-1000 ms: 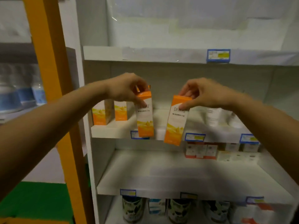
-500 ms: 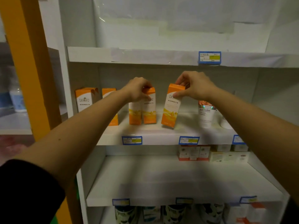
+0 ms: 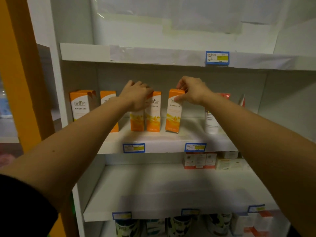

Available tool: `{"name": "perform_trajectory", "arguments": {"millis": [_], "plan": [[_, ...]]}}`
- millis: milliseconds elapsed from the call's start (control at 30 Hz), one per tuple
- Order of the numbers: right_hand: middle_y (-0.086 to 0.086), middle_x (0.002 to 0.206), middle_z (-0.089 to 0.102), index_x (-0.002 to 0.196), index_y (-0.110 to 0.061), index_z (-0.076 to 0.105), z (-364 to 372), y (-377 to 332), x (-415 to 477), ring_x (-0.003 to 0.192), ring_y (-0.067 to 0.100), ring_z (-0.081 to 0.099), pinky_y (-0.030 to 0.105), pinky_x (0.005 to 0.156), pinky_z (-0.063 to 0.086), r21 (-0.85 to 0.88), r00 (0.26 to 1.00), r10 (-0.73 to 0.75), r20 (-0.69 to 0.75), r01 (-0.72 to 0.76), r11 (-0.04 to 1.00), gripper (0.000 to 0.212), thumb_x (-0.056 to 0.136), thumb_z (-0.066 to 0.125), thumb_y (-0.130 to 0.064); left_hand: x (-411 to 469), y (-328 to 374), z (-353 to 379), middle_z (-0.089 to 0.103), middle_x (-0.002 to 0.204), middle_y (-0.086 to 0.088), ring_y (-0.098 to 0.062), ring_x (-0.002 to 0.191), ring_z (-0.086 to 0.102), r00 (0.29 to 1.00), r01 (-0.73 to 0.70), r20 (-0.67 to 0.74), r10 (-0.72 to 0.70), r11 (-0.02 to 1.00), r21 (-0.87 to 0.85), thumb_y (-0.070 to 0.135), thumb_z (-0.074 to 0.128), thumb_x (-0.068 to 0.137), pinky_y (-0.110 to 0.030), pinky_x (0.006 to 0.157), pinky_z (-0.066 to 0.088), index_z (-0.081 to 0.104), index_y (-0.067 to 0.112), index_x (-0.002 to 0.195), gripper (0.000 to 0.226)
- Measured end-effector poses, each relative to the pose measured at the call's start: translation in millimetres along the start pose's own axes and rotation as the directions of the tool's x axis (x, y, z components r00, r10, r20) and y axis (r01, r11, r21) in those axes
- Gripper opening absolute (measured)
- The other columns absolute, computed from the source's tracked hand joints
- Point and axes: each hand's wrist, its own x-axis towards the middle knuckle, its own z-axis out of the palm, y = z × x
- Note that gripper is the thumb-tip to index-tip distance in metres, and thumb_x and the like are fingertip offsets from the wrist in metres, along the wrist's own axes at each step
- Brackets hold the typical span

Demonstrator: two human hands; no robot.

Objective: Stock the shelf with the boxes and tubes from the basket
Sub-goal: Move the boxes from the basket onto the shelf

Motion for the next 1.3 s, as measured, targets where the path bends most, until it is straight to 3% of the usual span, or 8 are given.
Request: {"name": "perform_trajectory", "arguments": {"millis": [200, 367, 500, 667, 867, 1033, 1200, 1300], "plan": [[0.011, 0.123, 0.056, 0.111, -0.015, 0.05, 11.7, 8.4, 10.5, 0.113, 0.027, 0.054, 0.037, 0.093, 0.048, 0.017, 0.999, 0.043, 0.025, -0.044, 0.999, 0.033, 0.083, 0.065, -0.016, -15.8, -0.4, -5.8, 0.039, 0.147, -0.006, -0.024, 0.135, 0.033, 0.998, -0.018, -0.052, 0.019, 1.0, 0.019, 0.031, 0.05, 0.089, -0.04, 0.111, 0.024, 0.036, 0.018, 0.14, 0.054], [0.011, 0.129, 0.053, 0.126, -0.016, 0.044, 20.4, 16.8, 10.2, 0.117, 0.028, 0.053, 0.044, 0.099, 0.046, -0.063, 0.999, 0.005, 0.042, -0.002, 0.998, 0.044, 0.086, 0.061, -0.019, -31.5, 2.1, -7.3, 0.048, 0.141, -0.005, -0.023, 0.131, 0.04, 0.994, -0.056, -0.098, 0.054, 0.998, -0.011, 0.028, 0.047, 0.091, -0.036, 0.107, 0.029, 0.04, 0.019, 0.137, 0.048], [0.01, 0.138, 0.044, 0.134, -0.015, 0.039, 20.5, 24.5, -3.4, 0.126, 0.028, 0.044, 0.043, 0.103, 0.041, -0.15, 0.996, -0.063, -0.056, 0.054, 0.987, 0.052, 0.087, 0.059, -0.026, -45.3, 7.1, -6.4, 0.046, 0.143, -0.004, -0.022, 0.133, 0.038, 0.997, -0.043, -0.074, 0.038, 0.997, -0.064, 0.029, 0.047, 0.092, -0.037, 0.108, 0.029, 0.041, 0.019, 0.137, 0.047], [0.007, 0.134, 0.048, 0.129, -0.015, 0.044, 21.7, 35.8, -46.1, 0.123, 0.024, 0.045, 0.038, 0.095, 0.042, -0.187, 0.968, -0.162, -0.192, 0.126, 0.974, 0.043, 0.089, 0.056, -0.028, -70.1, 30.4, 7.6, 0.045, 0.144, -0.003, -0.021, 0.134, 0.037, 0.999, -0.04, -0.029, 0.036, 0.99, -0.137, 0.028, 0.048, 0.091, -0.037, 0.108, 0.03, 0.042, 0.019, 0.137, 0.047], [0.003, 0.128, 0.052, 0.125, -0.018, 0.048, 49.4, 66.6, -119.5, 0.118, 0.021, 0.047, 0.036, 0.09, 0.043, -0.154, 0.972, -0.218, -0.089, 0.203, 0.967, 0.038, 0.09, 0.053, -0.031, -113.9, 64.0, 33.8, 0.051, 0.139, -0.006, -0.026, 0.126, 0.046, 0.998, -0.06, -0.019, 0.057, 0.969, -0.239, 0.035, 0.049, 0.085, -0.036, 0.102, 0.037, 0.047, 0.014, 0.134, 0.053], [0.011, 0.116, 0.062, 0.117, -0.01, 0.058, 103.5, 103.2, -184.9, 0.107, 0.031, 0.057, 0.039, 0.086, 0.048, -0.136, 0.962, -0.272, -0.021, 0.267, 0.954, 0.037, 0.086, 0.056, -0.029, -165.7, 99.0, 79.1, 0.052, 0.138, -0.011, -0.029, 0.127, 0.048, 0.993, -0.068, 0.071, 0.093, 0.951, -0.301, 0.039, 0.046, 0.083, -0.038, 0.103, 0.038, 0.047, 0.009, 0.134, 0.059], [0.004, 0.128, 0.056, 0.124, -0.016, 0.053, 169.7, 129.7, -241.7, 0.118, 0.023, 0.049, 0.034, 0.097, 0.042, -0.033, 0.967, -0.165, 0.193, 0.174, 0.984, 0.034, 0.091, 0.053, -0.026, -215.7, 130.5, 144.5, 0.049, 0.14, -0.008, -0.026, 0.128, 0.045, 0.962, -0.042, 0.24, 0.129, 0.941, -0.335, 0.035, 0.052, 0.086, -0.035, 0.105, 0.035, 0.046, 0.011, 0.135, 0.055], [0.009, 0.123, 0.059, 0.121, -0.012, 0.057, 211.9, 147.7, -273.6, 0.113, 0.029, 0.053, 0.039, 0.09, 0.046, -0.024, 0.95, -0.147, 0.277, 0.16, 0.987, 0.034, 0.09, 0.056, -0.025, -245.8, 145.6, 185.8, 0.058, 0.13, -0.011, -0.03, 0.118, 0.053, 0.935, -0.02, 0.32, 0.152, 0.924, -0.381, 0.038, 0.047, 0.079, -0.037, 0.098, 0.041, 0.053, 0.009, 0.129, 0.057]]}}
